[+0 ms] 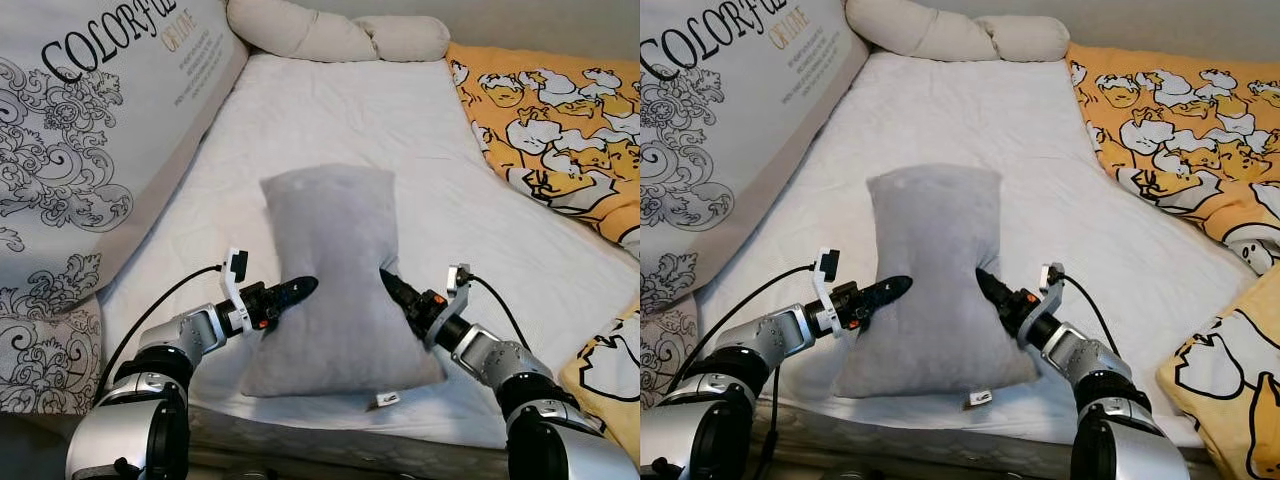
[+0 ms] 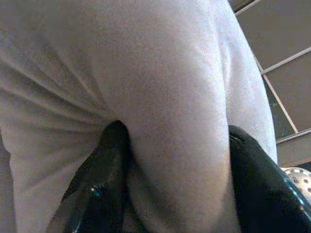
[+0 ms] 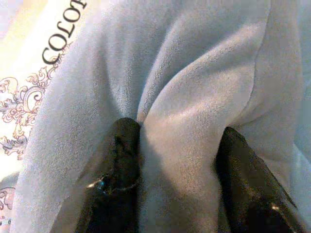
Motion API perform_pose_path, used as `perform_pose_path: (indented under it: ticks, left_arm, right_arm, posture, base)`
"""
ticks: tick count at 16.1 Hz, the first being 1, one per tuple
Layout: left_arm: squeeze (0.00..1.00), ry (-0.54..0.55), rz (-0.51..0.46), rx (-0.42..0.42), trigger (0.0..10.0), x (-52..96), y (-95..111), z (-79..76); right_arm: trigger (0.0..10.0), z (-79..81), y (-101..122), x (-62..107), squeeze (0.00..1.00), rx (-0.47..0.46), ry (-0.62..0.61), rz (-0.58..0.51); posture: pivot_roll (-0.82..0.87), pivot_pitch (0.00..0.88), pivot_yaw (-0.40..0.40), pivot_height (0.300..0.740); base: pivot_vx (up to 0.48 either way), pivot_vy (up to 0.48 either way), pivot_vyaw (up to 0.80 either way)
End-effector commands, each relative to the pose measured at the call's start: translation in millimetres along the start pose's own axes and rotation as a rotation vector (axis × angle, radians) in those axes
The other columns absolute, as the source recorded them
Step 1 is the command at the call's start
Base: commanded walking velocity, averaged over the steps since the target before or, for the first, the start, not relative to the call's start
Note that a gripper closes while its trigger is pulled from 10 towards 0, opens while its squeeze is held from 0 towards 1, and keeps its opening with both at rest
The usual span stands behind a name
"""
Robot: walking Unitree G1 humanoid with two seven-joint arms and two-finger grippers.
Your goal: Clean up the room
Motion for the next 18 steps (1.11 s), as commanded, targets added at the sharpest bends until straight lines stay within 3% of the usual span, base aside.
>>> perform_pose_path:
  ticks: [1, 4, 7, 9, 12, 14, 17, 18]
  left_arm:
    - [0.00, -0.054, 0.022, -0.050, 0.0, -14.1, 4, -14.1]
    - [0.00, -0.054, 0.017, -0.110, 0.0, -24.7, 12, -22.8]
    - [0.00, -0.092, -0.040, -0.192, 0.0, -40.2, 32, -46.3]
    - [0.00, -0.108, -0.080, -0.246, 0.0, -43.7, 40, -56.0]
    - [0.00, -0.094, -0.124, -0.340, 0.0, -46.6, 44, -65.9]
    - [0.00, -0.083, -0.086, -0.424, 0.0, -47.4, 35, -67.8]
    - [0.00, 0.002, -0.149, -0.604, 0.0, -46.3, 41, -73.1]
    - [0.00, 0.014, -0.158, -0.626, 0.0, -46.2, 43, -75.3]
  right_arm:
    - [0.0, 10.4, 9, -9.8, 0.00, 0.028, 0.052, -0.032]
    - [0.0, 17.6, 19, -19.1, 0.00, 0.078, 0.062, -0.076]
    - [0.0, 28.3, 48, -28.1, 0.00, 0.087, 0.071, -0.197]
    - [0.0, 34.1, 55, -30.5, 0.00, 0.134, 0.077, -0.215]
    - [0.0, 42.5, 59, -28.8, 0.00, 0.180, 0.085, -0.238]
    - [0.0, 45.1, 54, -25.7, 0.00, 0.188, 0.088, -0.219]
    - [0.0, 51.2, 47, -22.8, 0.00, 0.235, 0.063, -0.228]
    - [0.0, 53.2, 47, -22.7, 0.00, 0.241, 0.055, -0.236]
  posture:
    - [0.01, 0.000, 0.013, 0.740]
    - [0.01, 0.000, 0.018, 0.740]
    - [0.01, 0.000, 0.023, 0.740]
    - [0.01, 0.000, 0.022, 0.740]
    - [0.02, 0.000, 0.006, 0.740]
    - [0.03, 0.000, -0.001, 0.740]
    - [0.04, 0.000, -0.001, 0.740]
    - [0.04, 0.000, 0.000, 0.740]
  base:
    - [0.000, 0.000, 0.00]
    - [0.000, 0.000, 0.00]
    - [0.000, 0.000, 0.00]
    - [0.000, 0.000, 0.00]
    - [0.000, 0.000, 0.00]
    - [0.000, 0.000, 0.00]
    - [0.000, 0.000, 0.00]
    - [0.000, 0.000, 0.00]
Point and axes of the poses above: a point about 5 cm out from each wrist's last joint towards the gripper, its own x axis pointing back from the gripper into the wrist, its own y axis along the axis of the wrist's last joint, z = x × y, the point moved 3 cm from there along -x, pointing out of the wrist towards the gripper, and after that the axes turned 13 degrees about x, right-handed, at the moved point
